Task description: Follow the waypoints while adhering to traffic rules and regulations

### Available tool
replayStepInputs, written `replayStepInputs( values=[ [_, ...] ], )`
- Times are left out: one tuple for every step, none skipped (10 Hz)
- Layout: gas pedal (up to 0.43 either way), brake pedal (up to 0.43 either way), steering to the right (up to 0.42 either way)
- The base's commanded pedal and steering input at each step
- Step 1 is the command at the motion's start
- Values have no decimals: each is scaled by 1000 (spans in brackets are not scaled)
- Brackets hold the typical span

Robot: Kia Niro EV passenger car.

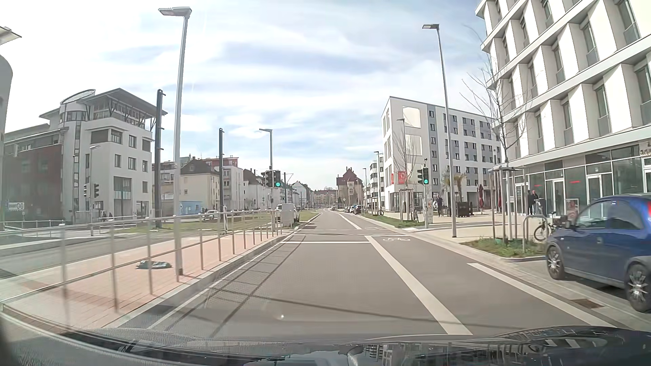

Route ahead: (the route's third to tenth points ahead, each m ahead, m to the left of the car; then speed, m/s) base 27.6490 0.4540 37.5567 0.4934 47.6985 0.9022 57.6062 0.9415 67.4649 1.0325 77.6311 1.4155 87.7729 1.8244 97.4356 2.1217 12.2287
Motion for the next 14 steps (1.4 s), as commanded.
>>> replayStepInputs(
  values=[
    [110,0,-3],
    [110,0,-3],
    [110,0,-4],
    [110,0,-4],
    [110,0,-4],
    [110,0,-5],
    [110,0,-5],
    [98,0,-5],
    [98,0,-5],
    [98,0,-5],
    [98,0,-5],
    [87,0,-5],
    [79,0,-4],
    [79,0,-3]
  ],
)
